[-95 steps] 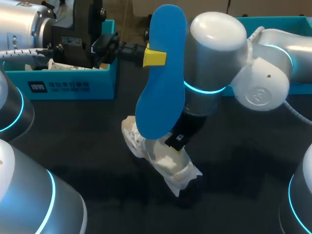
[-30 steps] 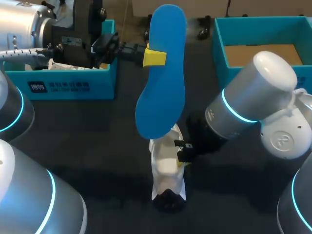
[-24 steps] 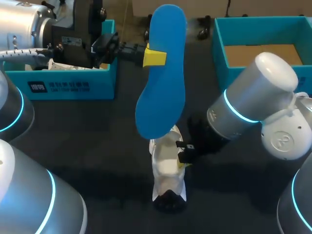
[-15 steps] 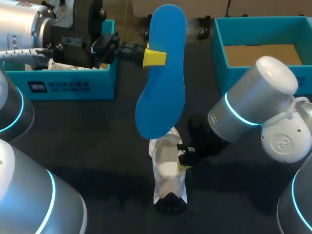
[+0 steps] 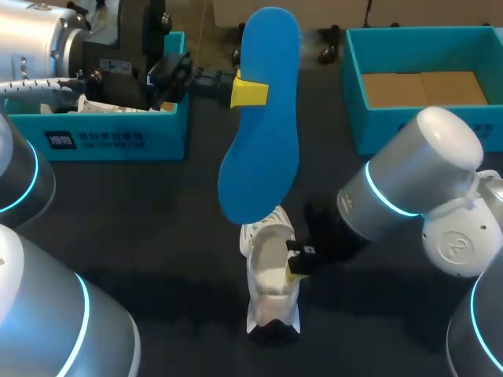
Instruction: Take the shoe out of the shoebox, open the shoe tongue, remove and reinsert the insole, then place the shoe into the shoebox
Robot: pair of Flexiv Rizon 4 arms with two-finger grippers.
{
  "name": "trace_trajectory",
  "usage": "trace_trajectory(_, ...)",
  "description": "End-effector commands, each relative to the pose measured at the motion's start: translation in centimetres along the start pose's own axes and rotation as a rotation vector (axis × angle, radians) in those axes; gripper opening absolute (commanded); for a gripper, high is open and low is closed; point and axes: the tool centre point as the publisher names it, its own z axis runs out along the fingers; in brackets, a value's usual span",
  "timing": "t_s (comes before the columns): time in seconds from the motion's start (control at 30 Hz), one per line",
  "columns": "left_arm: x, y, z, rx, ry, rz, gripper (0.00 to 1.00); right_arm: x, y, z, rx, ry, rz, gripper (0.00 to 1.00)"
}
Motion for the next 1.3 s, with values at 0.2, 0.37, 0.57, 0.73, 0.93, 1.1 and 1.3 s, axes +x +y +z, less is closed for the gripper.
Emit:
trace_trajectory(0.2,-0.1,0.0,0.1,-0.002,0.002,0.000,0.00,0.2,-0.8,-0.1,-0.016,0.009,0.002,0.65)
trace_trajectory(0.37,-0.1,0.0,0.1,-0.002,0.002,0.000,0.00,0.9,-1.0,-1.3,-0.021,0.004,0.008,1.00)
trace_trajectory(0.57,-0.1,0.0,0.1,-0.002,0.002,0.000,0.00,1.7,-0.8,-4.1,-0.041,0.069,0.014,1.00)
trace_trajectory(0.73,-0.1,0.0,0.1,-0.002,0.002,0.000,0.00,2.5,0.1,-8.1,-0.116,0.330,-0.154,1.00)
trace_trajectory(0.93,-0.1,0.0,0.1,-0.002,0.002,0.000,0.00,2.5,0.1,-8.1,-0.116,0.330,-0.154,1.00)
trace_trajectory(1.1,-0.1,0.0,0.1,-0.002,0.002,0.000,0.00,2.5,0.1,-8.1,-0.116,0.330,-0.154,1.00)
trace_trajectory(1.3,-0.1,0.0,0.1,-0.002,0.002,0.000,0.00,2.4,2.3,-11.0,-0.166,0.486,-0.082,1.00)
